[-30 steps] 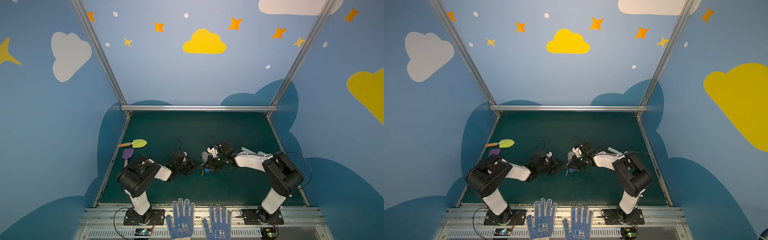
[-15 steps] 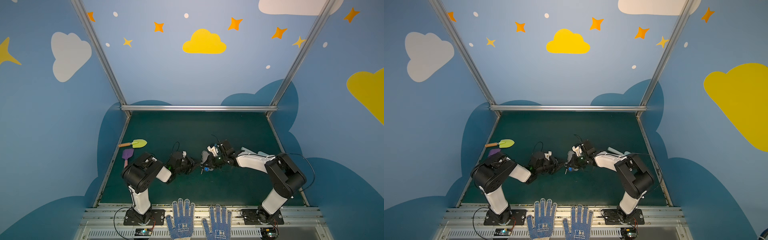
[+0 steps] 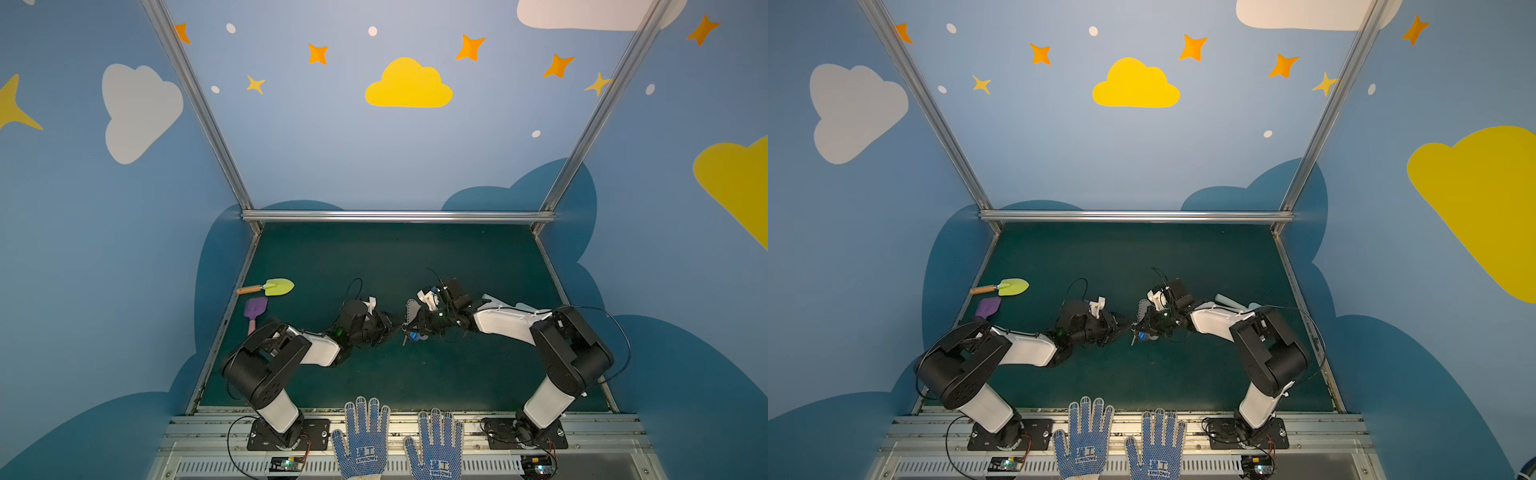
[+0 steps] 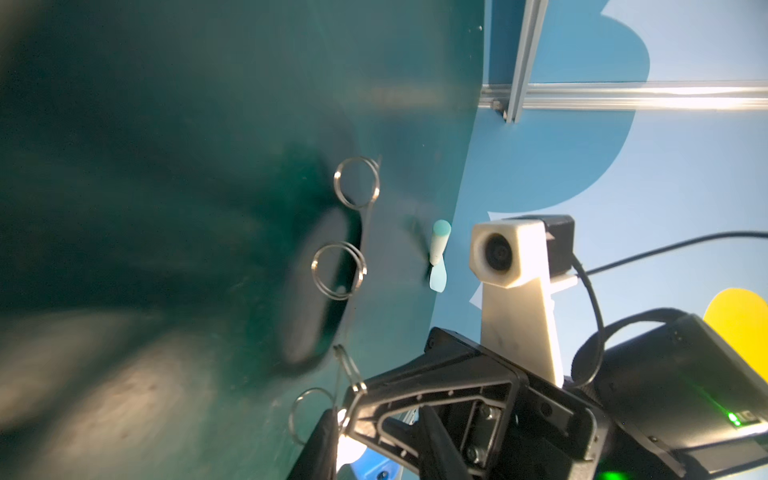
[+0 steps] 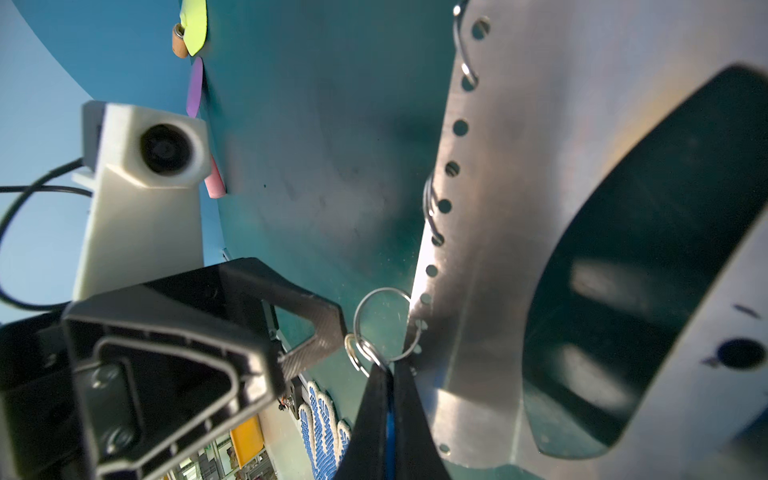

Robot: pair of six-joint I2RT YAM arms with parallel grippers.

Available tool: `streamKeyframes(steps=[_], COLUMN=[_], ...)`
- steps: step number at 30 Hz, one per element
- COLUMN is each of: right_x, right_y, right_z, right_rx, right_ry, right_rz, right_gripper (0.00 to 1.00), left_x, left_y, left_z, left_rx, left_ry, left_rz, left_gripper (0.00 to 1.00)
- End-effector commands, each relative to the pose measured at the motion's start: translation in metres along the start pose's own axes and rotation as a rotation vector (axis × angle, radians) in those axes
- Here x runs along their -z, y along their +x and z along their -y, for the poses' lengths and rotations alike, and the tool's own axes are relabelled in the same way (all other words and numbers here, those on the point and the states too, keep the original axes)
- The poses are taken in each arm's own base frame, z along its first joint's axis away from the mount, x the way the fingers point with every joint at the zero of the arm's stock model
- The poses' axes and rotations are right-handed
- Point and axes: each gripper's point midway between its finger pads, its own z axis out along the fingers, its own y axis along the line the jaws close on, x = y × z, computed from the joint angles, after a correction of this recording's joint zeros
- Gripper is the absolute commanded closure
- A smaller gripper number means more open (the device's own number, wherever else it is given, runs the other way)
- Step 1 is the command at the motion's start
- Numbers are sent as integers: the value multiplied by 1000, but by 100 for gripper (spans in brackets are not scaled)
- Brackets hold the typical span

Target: Put the keys on the keyring

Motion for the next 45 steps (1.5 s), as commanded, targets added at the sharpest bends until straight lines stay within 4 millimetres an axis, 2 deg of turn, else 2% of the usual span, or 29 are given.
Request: streamKeyframes(steps=[1, 7, 11, 14, 16, 17, 21, 25, 29, 34, 38, 41, 45], right_x=[8, 9, 10, 10, 11, 11, 14, 18, 27, 42, 48, 47, 44], right_y=[-2, -2, -4, -3, -4, -4, -1, 1, 5, 8, 11, 13, 15], right_z=[-10, -12, -15, -17, -17, -18, -16, -9, -5, -2, 6, 7, 8], right_rx=[22, 25, 28, 29, 30, 31, 40, 57, 88, 134, 194, 249, 344], right_ry=[-33, -41, -49, -58, -61, -62, -50, -17, 20, 48, 110, 138, 182], right_rz=[22, 27, 31, 32, 35, 35, 40, 52, 74, 123, 143, 153, 178], right_gripper=[100, 100, 100, 100, 100, 100, 100, 83, 74, 74, 85, 84, 78], left_x=[-5, -10, -11, -12, -13, -13, -11, -9, -9, -9, -8, -8, -7], left_y=[3, 7, 7, 7, 8, 8, 7, 6, 4, 3, 0, -2, 0], left_z=[-10, -10, -9, -7, -5, -4, -3, -3, -3, -3, -4, -2, 2], left_rx=[-14, -12, -16, -21, -28, -30, -32, -38, -26, -1, 46, 79, 91], left_ry=[-38, -45, -44, -40, -33, -30, -31, -36, -27, -5, 27, 47, 45], left_rz=[-21, -40, -42, -45, -48, -50, -42, -39, -39, -40, -46, -62, -78], left_gripper=[69, 77, 77, 85, 96, 96, 96, 96, 96, 96, 96, 96, 96])
